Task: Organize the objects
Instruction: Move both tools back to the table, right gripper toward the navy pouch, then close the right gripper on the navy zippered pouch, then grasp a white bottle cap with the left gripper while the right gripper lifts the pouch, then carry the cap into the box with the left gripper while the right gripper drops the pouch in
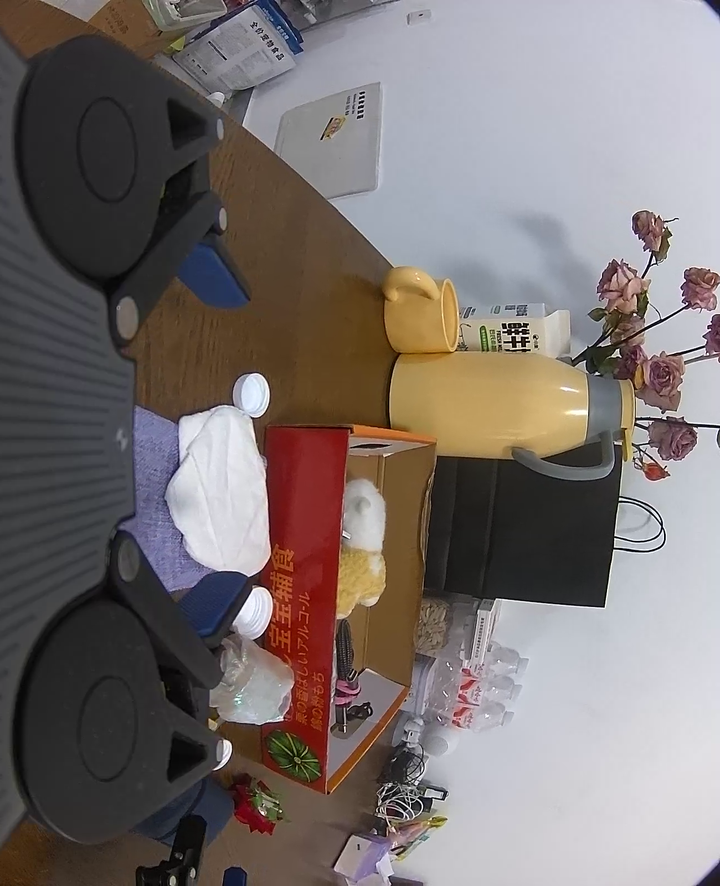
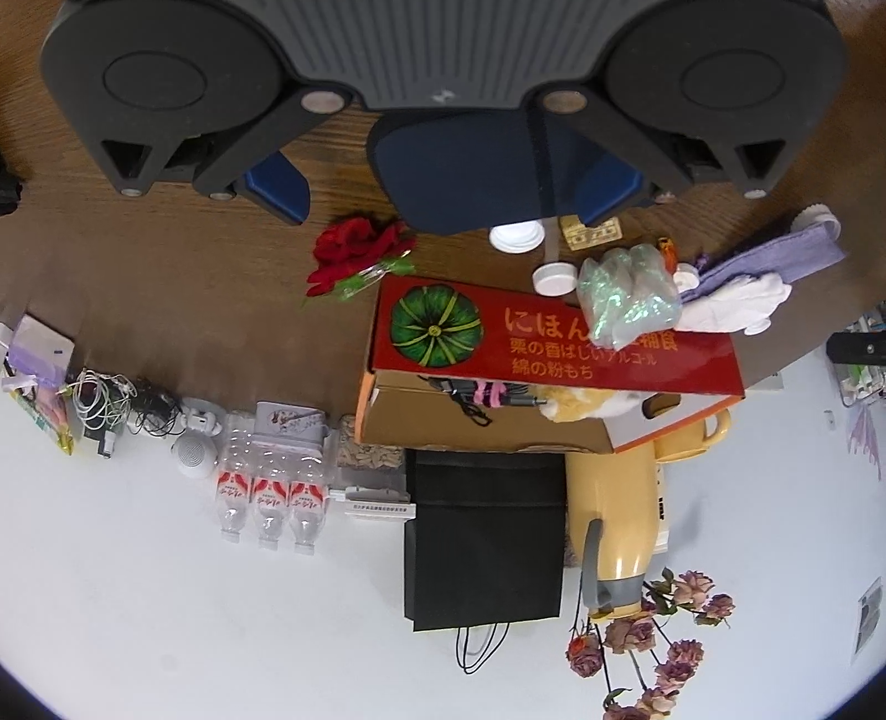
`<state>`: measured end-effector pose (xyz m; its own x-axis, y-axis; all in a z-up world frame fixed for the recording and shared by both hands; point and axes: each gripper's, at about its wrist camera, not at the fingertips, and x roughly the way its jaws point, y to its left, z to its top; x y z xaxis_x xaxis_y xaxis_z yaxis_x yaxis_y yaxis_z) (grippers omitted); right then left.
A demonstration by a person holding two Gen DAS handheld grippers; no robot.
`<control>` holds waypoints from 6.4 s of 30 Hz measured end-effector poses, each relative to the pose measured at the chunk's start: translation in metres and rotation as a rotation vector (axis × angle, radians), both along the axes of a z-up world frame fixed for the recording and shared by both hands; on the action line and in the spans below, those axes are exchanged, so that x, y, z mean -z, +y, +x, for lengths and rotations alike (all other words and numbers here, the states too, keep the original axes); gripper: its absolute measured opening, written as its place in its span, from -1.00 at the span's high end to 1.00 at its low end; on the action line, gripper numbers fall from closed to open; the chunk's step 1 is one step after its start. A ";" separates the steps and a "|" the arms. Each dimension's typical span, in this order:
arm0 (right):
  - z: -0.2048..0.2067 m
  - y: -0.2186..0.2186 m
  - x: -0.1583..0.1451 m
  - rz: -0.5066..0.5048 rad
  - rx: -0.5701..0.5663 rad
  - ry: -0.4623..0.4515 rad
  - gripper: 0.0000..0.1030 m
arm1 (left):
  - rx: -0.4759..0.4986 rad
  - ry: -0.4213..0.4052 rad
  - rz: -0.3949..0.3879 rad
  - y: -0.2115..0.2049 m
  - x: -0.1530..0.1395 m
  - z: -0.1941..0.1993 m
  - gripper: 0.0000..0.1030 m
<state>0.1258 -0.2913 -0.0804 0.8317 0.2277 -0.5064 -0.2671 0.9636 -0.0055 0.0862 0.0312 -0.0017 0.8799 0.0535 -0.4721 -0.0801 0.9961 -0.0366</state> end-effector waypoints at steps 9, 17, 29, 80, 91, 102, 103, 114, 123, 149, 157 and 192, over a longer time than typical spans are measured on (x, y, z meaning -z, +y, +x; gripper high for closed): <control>0.014 0.032 0.005 0.021 0.028 0.065 -1.00 | 0.009 0.017 -0.014 -0.004 0.005 -0.002 -1.00; 0.017 0.047 0.013 -0.056 0.042 0.066 -1.00 | 0.022 0.012 -0.023 -0.002 0.006 -0.011 -1.00; 0.003 0.028 0.004 -0.099 -0.212 0.079 -0.94 | 0.009 0.012 -0.044 0.004 0.007 -0.021 -1.00; -0.005 0.047 0.026 -0.014 0.133 0.174 -0.91 | 0.038 0.026 -0.108 0.011 0.018 -0.025 -1.00; -0.013 0.043 0.016 -0.018 0.021 0.159 -0.29 | 0.033 0.020 -0.109 0.013 0.016 -0.029 -1.00; -0.020 0.024 0.007 0.071 -0.003 0.117 -0.22 | 0.050 0.046 -0.080 0.005 0.019 -0.019 -1.00; -0.021 0.023 0.006 0.079 -0.008 0.110 -0.22 | 0.051 0.050 -0.074 0.004 0.020 -0.016 -1.00; -0.010 0.028 -0.013 0.123 -0.040 0.037 -0.22 | -0.051 0.055 -0.029 0.024 0.016 0.042 -1.00; 0.010 0.034 -0.027 0.126 -0.050 -0.008 -0.22 | -0.109 0.156 -0.028 0.050 0.031 0.103 -0.52; 0.034 0.053 -0.043 0.133 -0.070 -0.066 -0.21 | -0.054 -0.009 -0.079 0.043 -0.003 0.082 0.90; 0.069 0.063 -0.075 0.146 -0.072 -0.127 -0.22 | 0.024 -0.112 -0.070 0.008 -0.047 0.100 0.90; 0.183 0.062 -0.037 0.118 0.052 -0.016 -0.93 | -0.036 -0.076 0.009 -0.048 -0.014 0.191 -1.00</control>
<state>0.3085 -0.2289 -0.0434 0.8516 0.2410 -0.4655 -0.2175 0.9704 0.1045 0.2772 -0.0167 0.0119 0.9105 0.0895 -0.4038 -0.1129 0.9930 -0.0346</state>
